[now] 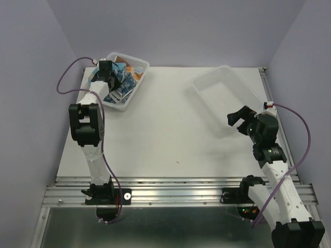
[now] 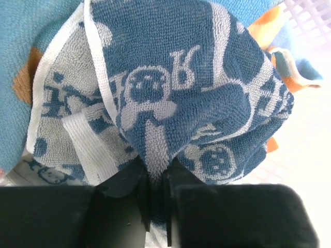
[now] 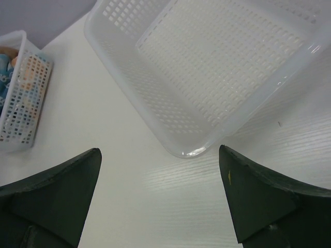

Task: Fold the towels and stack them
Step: Grab crumpled towel, then move the towel to the center of the board

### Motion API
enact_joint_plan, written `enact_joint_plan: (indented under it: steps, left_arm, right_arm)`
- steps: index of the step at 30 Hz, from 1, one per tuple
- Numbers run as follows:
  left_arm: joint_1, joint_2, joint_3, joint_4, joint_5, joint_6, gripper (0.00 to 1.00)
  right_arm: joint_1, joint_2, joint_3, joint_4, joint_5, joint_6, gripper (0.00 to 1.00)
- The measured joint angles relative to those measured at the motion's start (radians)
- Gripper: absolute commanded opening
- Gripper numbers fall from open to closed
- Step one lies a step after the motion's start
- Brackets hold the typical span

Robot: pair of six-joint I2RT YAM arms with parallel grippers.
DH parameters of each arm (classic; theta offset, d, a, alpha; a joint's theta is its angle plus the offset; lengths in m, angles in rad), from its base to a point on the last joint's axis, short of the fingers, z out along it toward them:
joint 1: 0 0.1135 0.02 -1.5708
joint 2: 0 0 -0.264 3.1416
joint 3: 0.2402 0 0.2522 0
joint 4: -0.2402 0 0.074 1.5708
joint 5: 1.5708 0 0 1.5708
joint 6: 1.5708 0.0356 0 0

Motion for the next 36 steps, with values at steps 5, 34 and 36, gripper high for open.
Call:
enact_joint_plan:
  steps: [5,34,36]
  left_arm:
    - [0.0,-0.002,0.0,-0.011,0.005,0.0,0.0]
    - [-0.376,-0.772,-0.162,0.046,0.278,-0.066,0.0]
    - [-0.455,-0.783,-0.162,0.057,0.278,-0.092,0.0]
  right_arm:
    - [0.0,0.012,0.0,0.0,0.0,0.0,1.0]
    - [0.0,-0.1,0.0,-0.033,-0.067,0.004,1.0]
    - [0.0,-0.113,0.001,-0.046,-0.075,0.005,1.0]
